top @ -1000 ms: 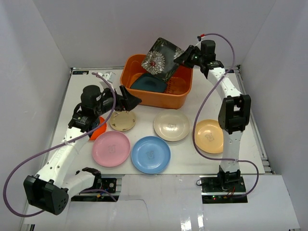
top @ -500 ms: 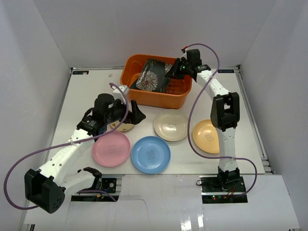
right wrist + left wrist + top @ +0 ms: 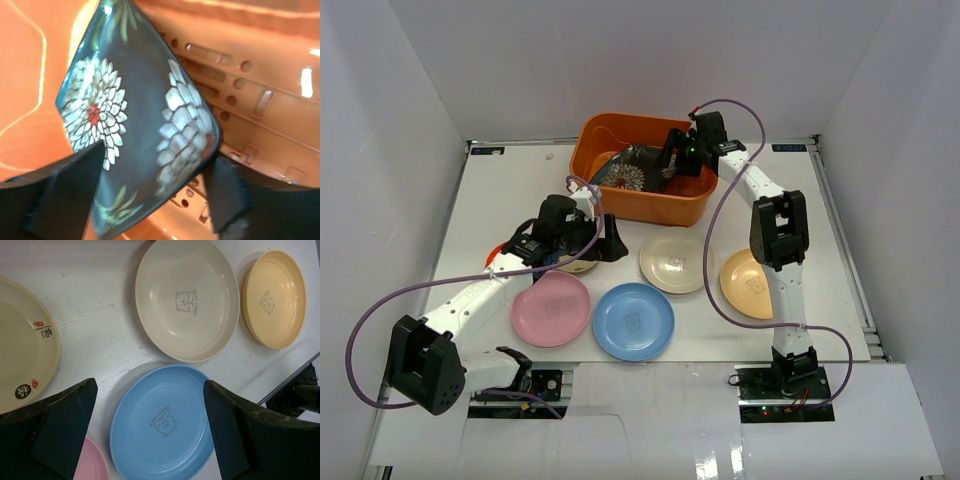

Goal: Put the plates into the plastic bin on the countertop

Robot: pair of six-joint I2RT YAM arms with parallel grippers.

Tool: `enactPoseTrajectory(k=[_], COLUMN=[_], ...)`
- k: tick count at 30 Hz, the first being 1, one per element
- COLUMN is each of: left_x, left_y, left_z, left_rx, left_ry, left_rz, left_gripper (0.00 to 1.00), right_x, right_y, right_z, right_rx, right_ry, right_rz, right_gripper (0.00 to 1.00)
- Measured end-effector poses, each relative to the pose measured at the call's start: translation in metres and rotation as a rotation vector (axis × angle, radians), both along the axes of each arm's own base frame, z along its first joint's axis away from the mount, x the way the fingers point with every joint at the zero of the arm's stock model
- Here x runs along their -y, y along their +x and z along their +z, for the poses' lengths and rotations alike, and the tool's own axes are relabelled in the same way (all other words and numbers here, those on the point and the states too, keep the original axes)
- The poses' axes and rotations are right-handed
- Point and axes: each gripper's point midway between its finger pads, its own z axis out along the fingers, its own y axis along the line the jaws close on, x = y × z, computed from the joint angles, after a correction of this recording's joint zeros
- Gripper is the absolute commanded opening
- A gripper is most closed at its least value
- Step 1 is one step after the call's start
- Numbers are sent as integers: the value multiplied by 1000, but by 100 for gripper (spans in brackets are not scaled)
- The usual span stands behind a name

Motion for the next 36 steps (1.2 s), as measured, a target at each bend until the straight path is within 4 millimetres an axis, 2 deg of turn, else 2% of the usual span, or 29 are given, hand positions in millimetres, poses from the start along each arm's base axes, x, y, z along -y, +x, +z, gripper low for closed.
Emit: enactPoseTrajectory(k=[2,3,6,8,11,14,16,18,19,21,22,26,28,30,31,33,36], left_x=[0,0,-3,-6,-13,-18,-21,-23,-24,-24,-24,-18,-17,-18,-18,-19,-16], left_y=[1,2,4,5,5,0,-7,-17,-23,-32,-37,-56,-62,-68,-69,-70,-65], left_z=[-5,-7,-9,-10,-16,-21,-25,-31,-35,-39,-42,-60,-77,-93,-98,-106,-112], left_rx=[-15,-20,-19,-19,-27,-43,-66,-103,-124,-150,-167,-241,-287,-326,-339,-353,-345], left_ry=[9,12,26,39,74,103,123,143,156,172,182,236,288,344,365,401,430], left_rz=[11,15,36,51,70,66,49,24,10,-13,-25,-82,-98,-106,-109,-111,-108], left_gripper=[98,98,98,98,95,91,90,86,85,84,83,83,83,83,83,83,82], right_x=[3,4,5,4,2,1,7,20,29,45,55,91,108,123,129,141,159], right_y=[2,3,5,3,-5,-23,-37,-53,-63,-88,-104,-172,-203,-231,-243,-263,-288], right_z=[3,5,24,47,92,137,159,172,173,168,161,120,94,65,50,24,-9], right_rx=[28,42,121,193,315,422,473,507,512,507,498,442,398,339,300,236,152], right_ry=[-33,-48,-109,-152,-206,-227,-233,-244,-251,-259,-268,-289,-310,-340,-356,-386,-439], right_rz=[-6,-11,-19,-26,-35,-29,-30,-39,-44,-49,-50,-57,-59,-60,-59,-63,-83], right_gripper=[96,98,95,94,94,96,100,93,80,69,54,38,38,45,55,63,62])
